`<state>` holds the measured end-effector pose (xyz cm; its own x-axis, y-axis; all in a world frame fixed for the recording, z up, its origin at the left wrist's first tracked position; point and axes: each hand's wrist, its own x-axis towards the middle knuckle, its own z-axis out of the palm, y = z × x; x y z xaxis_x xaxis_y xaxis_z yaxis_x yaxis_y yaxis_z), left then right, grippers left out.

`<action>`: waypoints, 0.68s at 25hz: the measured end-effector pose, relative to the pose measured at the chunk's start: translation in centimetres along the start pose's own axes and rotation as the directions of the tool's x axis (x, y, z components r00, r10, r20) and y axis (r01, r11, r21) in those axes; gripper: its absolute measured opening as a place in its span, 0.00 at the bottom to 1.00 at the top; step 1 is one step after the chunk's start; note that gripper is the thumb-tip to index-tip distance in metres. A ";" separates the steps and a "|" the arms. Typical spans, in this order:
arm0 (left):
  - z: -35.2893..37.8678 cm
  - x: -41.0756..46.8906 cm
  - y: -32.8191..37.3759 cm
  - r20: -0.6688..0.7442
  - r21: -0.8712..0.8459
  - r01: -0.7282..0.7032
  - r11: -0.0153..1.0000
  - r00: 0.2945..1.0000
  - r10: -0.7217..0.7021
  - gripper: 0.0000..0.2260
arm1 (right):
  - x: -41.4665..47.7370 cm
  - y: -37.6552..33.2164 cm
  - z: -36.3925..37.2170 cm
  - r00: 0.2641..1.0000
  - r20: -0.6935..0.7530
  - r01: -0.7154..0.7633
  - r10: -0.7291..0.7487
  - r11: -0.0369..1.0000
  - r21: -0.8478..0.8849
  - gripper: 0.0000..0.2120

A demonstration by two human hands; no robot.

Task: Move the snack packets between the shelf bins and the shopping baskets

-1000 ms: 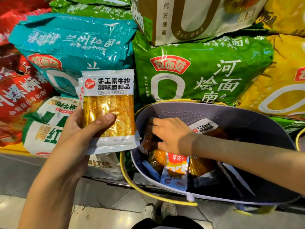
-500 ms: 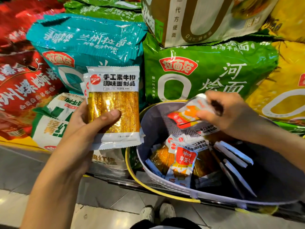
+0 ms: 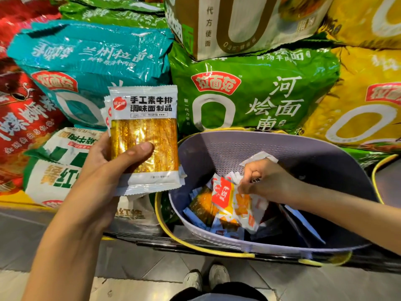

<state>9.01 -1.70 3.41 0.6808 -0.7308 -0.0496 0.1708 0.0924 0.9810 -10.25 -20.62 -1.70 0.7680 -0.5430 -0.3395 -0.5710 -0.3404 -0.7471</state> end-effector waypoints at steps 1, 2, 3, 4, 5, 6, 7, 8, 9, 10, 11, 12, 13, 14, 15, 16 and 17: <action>0.0 0.0 0.0 -0.001 0.014 0.000 1.000 1.000 0.000 0.33 | 0.2 0.5 0.6 0.999 0.010 0.035 -0.034 0.986 -0.165 0.16; 0.0 -0.1 0.0 -0.002 0.019 0.006 1.000 1.000 -0.006 0.37 | 0.2 0.8 1.0 0.997 0.052 0.077 -0.063 0.938 -0.337 0.15; -0.1 0.0 -0.1 -0.003 0.023 0.006 1.000 1.000 -0.006 0.39 | 0.0 0.9 1.3 0.994 0.107 0.083 -0.035 0.870 -0.486 0.10; -0.1 0.0 -0.3 -0.007 0.021 0.008 1.000 1.000 -0.007 0.39 | -0.4 0.9 1.6 0.988 0.157 0.094 0.001 0.801 -0.592 0.06; -0.2 0.1 -0.4 -0.005 0.023 0.001 1.000 1.000 -0.001 0.39 | -0.6 1.0 1.9 0.980 0.192 0.090 0.056 0.734 -0.673 0.12; -0.1 0.1 -0.5 -0.004 0.022 0.000 1.000 1.000 0.000 0.38 | -0.7 0.9 2.1 0.973 0.213 0.100 0.089 0.671 -0.735 0.18; -0.1 0.2 -0.5 -0.003 0.020 0.000 1.000 1.000 0.000 0.37 | -0.6 0.7 2.1 0.969 0.222 0.106 0.107 0.631 -0.768 0.20; 0.0 0.2 -0.6 -0.003 0.024 0.002 1.000 1.000 -0.002 0.35 | -0.7 0.5 2.0 0.970 0.223 0.118 0.098 0.613 -0.781 0.20; -0.1 0.2 -0.8 -0.001 0.025 0.005 1.000 1.000 -0.005 0.32 | -0.8 0.3 1.9 0.965 0.241 0.130 0.107 0.606 -0.785 0.18; -0.2 0.2 -0.9 0.000 0.020 0.010 1.000 1.000 -0.010 0.28 | -1.1 0.1 2.1 0.959 0.267 0.156 0.097 0.606 -0.780 0.15; -0.3 0.3 -1.0 -0.001 0.018 0.017 1.000 1.000 -0.017 0.25 | -1.4 0.0 2.3 0.946 0.312 0.201 0.085 0.602 -0.773 0.12; -0.4 0.3 -1.0 0.000 0.020 0.025 0.999 1.000 -0.025 0.25 | -1.5 0.0 2.4 0.935 0.345 0.228 0.078 0.613 -0.757 0.09; -0.5 0.4 -1.0 0.006 0.027 0.027 0.999 1.000 -0.027 0.29 | -1.5 0.2 2.5 0.927 0.367 0.238 0.078 0.635 -0.735 0.08; -0.6 0.4 -0.9 0.010 0.032 0.029 0.999 1.000 -0.029 0.34 | -1.4 0.5 2.5 0.921 0.383 0.238 0.076 0.668 -0.705 0.07; -0.5 0.4 -0.8 0.013 0.032 0.027 0.999 1.000 -0.027 0.37 | -1.2 0.7 2.2 0.922 0.379 0.221 0.078 0.699 -0.681 0.04; -0.5 0.4 -0.7 0.007 0.032 0.025 0.999 1.000 -0.025 0.37 | -1.1 0.7 1.7 0.934 0.348 0.174 0.077 0.753 -0.635 0.04; -0.7 0.4 -0.9 0.003 0.031 0.020 0.999 1.000 -0.020 0.34 | -1.0 0.5 1.0 0.955 0.289 0.104 0.065 0.841 -0.531 0.07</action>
<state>9.61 -1.66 2.38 0.6752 -0.7344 -0.0688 0.1623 0.0568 0.9851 -10.95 -19.45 -2.31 0.7801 -0.3187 -0.5384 -0.5547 -0.7503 -0.3596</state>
